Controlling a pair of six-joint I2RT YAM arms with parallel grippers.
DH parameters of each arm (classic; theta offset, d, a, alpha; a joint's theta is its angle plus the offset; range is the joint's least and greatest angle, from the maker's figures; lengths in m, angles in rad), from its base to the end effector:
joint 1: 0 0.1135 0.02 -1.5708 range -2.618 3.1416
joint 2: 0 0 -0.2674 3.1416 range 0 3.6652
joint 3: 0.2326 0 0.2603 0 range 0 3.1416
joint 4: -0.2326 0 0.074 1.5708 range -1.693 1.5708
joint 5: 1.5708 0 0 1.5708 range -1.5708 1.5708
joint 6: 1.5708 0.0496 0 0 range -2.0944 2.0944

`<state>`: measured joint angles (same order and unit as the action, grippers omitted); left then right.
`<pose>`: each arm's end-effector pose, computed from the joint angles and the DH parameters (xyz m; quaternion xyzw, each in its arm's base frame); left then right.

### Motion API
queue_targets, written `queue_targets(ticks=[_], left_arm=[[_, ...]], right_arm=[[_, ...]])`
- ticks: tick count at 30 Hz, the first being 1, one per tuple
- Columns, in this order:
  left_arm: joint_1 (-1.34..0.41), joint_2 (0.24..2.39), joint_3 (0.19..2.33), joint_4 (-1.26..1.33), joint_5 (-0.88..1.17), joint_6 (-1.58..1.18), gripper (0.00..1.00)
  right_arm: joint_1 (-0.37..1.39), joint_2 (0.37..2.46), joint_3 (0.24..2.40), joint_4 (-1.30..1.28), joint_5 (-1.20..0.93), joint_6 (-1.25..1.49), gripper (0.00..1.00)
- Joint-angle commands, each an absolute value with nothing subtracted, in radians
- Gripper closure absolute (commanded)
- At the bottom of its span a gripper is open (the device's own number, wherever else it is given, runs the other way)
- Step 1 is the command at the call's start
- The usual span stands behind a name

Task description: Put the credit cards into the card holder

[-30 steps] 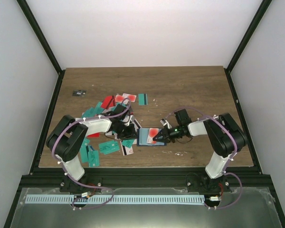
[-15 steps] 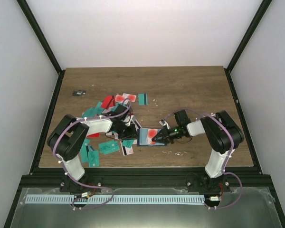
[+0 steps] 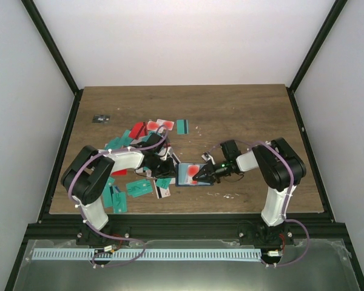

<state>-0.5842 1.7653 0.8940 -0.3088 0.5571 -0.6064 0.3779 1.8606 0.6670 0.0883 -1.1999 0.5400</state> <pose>0.2565 -0.2011 0.1133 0.0429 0.9437 -0.3280 0.0033 0.2495 0.1488 0.0742 0.0648 -0.8110 -0.5769 0.0727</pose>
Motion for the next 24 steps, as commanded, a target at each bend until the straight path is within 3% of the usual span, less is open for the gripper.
queue_targets(ticks=[1,24], left_arm=[[-0.595,1.794,0.915,-0.296,0.574,-0.602,0.85],[-0.595,1.824,0.958,-0.350,0.582,-0.546,0.85]], right_arm=[[0.389,1.896,0.715,0.060,-1.208,0.525,0.99],[0.461,2.002,0.891,-0.151,-1.162,0.406,0.96]])
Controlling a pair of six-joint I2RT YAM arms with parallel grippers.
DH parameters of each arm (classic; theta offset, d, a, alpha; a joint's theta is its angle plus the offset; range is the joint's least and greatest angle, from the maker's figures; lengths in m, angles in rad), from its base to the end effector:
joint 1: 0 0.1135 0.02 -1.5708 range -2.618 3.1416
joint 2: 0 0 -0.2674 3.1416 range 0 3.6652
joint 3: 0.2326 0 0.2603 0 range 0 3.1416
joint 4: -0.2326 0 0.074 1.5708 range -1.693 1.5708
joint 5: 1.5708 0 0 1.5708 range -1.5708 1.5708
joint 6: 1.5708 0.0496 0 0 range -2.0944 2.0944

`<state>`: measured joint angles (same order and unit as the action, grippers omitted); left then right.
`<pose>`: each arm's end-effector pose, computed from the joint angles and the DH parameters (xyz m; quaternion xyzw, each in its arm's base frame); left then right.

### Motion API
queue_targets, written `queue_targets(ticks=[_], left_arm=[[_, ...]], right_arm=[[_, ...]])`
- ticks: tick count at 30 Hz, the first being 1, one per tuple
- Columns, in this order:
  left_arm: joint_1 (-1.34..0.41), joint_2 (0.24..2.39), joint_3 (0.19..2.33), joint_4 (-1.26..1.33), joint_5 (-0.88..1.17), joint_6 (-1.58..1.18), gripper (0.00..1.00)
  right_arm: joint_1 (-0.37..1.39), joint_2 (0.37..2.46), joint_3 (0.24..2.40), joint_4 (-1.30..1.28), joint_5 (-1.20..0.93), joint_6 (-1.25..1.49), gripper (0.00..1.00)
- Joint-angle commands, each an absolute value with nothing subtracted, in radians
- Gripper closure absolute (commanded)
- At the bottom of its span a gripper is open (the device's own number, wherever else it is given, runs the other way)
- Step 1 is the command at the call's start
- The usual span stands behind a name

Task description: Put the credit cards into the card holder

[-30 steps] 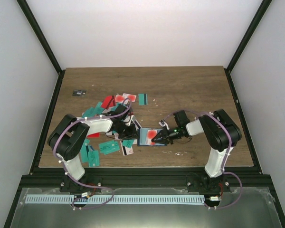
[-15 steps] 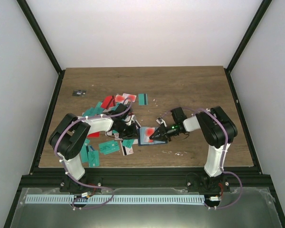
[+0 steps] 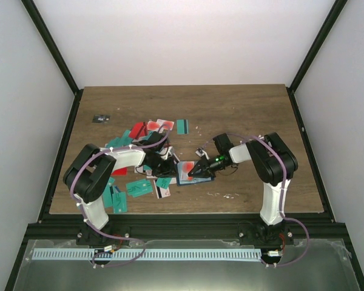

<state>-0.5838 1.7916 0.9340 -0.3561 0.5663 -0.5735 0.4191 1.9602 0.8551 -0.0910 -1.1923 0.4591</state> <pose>0.2608 -0.2042 0.1136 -0.0545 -0.9446 0.3234 0.0076 0.2760 0.1734 0.0756 0.0883 -0.8150 -0.5648 0.0950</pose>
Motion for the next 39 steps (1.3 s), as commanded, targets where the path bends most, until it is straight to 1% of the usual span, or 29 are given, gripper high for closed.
queue_targets(ticks=[1,5,9,13,17,19,31,39], left_arm=[[-0.595,1.824,0.959,-0.351,0.581,-0.544,0.85],[-0.595,1.831,0.961,-0.352,0.584,-0.534,0.85],[-0.595,1.839,0.966,-0.357,0.584,-0.527,0.85],[-0.595,1.842,0.967,-0.357,0.583,-0.521,0.85],[-0.595,1.838,0.968,-0.355,0.581,-0.520,0.85],[-0.595,1.836,0.967,-0.353,0.579,-0.521,0.85],[-0.595,1.823,0.968,-0.351,0.564,-0.525,0.86],[-0.595,1.822,0.976,-0.356,0.561,-0.523,0.86]], right_arm=[[0.463,2.002,0.896,-0.164,-1.157,0.399,0.96],[0.470,2.007,0.912,-0.195,-1.147,0.384,0.94],[0.472,2.015,0.947,-0.256,-1.112,0.355,0.90],[0.473,2.004,0.979,-0.357,-1.042,0.318,0.81],[0.472,1.973,0.991,-0.415,-0.980,0.310,0.66],[0.472,1.956,0.990,-0.434,-0.958,0.311,0.63],[0.472,1.866,1.002,-0.546,-0.819,0.312,0.48],[0.483,1.857,1.031,-0.582,-0.774,0.326,0.44]])
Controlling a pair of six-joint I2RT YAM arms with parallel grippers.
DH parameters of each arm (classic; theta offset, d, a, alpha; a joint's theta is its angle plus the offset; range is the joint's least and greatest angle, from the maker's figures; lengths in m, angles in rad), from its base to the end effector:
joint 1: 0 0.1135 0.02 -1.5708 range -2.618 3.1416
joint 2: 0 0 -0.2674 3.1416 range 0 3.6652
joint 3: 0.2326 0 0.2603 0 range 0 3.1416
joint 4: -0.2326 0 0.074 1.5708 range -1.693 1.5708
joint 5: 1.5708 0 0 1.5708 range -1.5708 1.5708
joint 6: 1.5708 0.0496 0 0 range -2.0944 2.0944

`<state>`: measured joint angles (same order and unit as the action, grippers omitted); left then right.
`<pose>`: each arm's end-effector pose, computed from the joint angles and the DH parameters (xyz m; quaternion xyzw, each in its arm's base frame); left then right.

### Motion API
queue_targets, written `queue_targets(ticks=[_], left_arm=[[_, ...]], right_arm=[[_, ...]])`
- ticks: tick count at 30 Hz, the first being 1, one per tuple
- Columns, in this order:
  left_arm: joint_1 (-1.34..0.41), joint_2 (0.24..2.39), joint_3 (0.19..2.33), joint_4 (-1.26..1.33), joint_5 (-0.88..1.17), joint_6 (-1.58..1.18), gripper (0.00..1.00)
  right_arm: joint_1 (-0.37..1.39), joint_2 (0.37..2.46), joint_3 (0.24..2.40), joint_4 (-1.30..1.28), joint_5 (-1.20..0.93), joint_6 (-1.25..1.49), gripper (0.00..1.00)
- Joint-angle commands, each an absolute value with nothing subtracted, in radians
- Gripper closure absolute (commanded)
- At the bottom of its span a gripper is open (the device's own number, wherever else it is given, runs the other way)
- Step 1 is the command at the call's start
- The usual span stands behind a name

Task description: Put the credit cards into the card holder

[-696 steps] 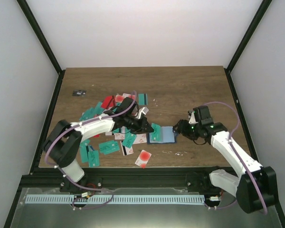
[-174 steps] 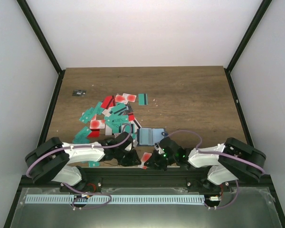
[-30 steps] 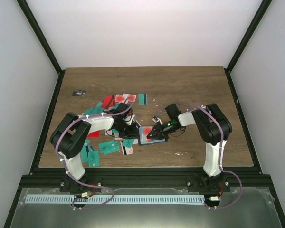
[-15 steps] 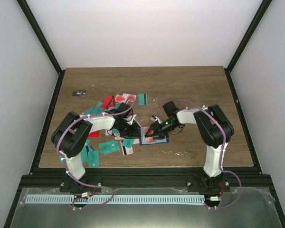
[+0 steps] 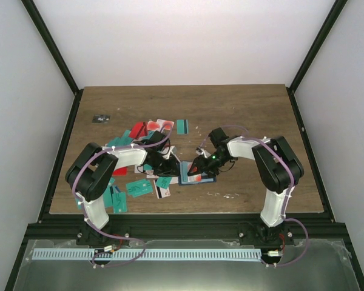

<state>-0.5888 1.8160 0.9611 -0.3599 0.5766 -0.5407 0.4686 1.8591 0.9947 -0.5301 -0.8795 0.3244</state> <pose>0.2650 -0.2095 0.1128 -0.0730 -0.9421 0.3272 0.0064 0.2724 0.1807 0.1121 0.1023 -0.8963 -0.4219 0.0903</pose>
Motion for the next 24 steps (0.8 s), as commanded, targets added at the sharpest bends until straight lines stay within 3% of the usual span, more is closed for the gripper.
queue_targets(ticks=[1,24], left_arm=[[-0.595,1.821,0.976,-0.356,0.560,-0.523,0.86],[-0.594,1.873,1.001,-0.331,0.593,-0.515,0.87]], right_arm=[[0.489,1.859,1.038,-0.589,-0.767,0.326,0.43],[0.570,1.971,1.231,-0.695,-0.836,0.316,0.37]])
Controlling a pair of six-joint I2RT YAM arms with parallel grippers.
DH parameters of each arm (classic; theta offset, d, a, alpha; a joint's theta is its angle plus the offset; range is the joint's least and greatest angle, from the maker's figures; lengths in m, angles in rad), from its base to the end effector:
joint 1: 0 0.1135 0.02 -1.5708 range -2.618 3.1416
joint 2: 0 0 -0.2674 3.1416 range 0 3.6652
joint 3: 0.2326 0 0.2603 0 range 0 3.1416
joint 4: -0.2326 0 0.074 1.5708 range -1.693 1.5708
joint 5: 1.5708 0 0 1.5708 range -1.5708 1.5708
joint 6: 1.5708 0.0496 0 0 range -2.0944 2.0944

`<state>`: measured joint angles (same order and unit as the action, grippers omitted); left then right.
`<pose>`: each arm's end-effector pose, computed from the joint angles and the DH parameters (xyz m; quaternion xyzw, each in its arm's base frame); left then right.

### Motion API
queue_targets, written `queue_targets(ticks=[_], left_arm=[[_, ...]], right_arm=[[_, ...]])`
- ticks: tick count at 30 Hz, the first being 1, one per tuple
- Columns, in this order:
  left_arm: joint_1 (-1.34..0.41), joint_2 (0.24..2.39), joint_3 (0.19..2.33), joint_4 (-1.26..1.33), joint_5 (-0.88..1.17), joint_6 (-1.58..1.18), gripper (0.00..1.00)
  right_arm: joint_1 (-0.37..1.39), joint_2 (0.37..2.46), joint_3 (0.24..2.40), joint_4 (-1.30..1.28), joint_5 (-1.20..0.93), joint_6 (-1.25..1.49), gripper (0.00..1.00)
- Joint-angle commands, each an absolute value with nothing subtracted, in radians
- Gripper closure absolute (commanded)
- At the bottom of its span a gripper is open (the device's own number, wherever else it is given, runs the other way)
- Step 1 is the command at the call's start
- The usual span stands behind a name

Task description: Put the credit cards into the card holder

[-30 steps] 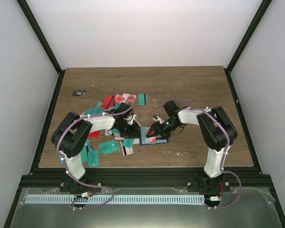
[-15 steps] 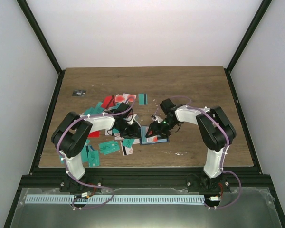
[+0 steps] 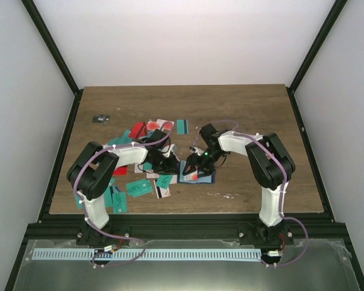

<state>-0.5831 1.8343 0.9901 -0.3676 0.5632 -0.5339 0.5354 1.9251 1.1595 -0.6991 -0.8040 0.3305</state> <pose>0.2722 -0.2112 0.1137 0.0729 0.9437 -0.3228 0.0005 0.2815 0.2085 0.1242 0.1146 -0.9120 -0.3751 0.1196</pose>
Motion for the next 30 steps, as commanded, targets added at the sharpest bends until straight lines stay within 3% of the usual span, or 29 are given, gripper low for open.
queue_targets(ticks=[1,17,26,30], left_arm=[[-0.595,1.875,1.000,-0.327,0.597,-0.515,0.87],[-0.597,1.858,0.952,-0.242,0.598,-0.574,0.87],[-0.595,1.821,0.933,-0.261,0.565,-0.592,0.87],[-0.595,1.811,0.930,-0.281,0.557,-0.587,0.87]], right_arm=[[0.573,1.978,1.243,-0.708,-0.839,0.313,0.36],[0.598,1.962,1.315,-0.862,-0.743,0.277,0.20],[0.596,1.911,1.257,-0.884,-0.683,0.265,0.03],[0.595,1.881,1.255,-0.884,-0.684,0.278,0.00]])
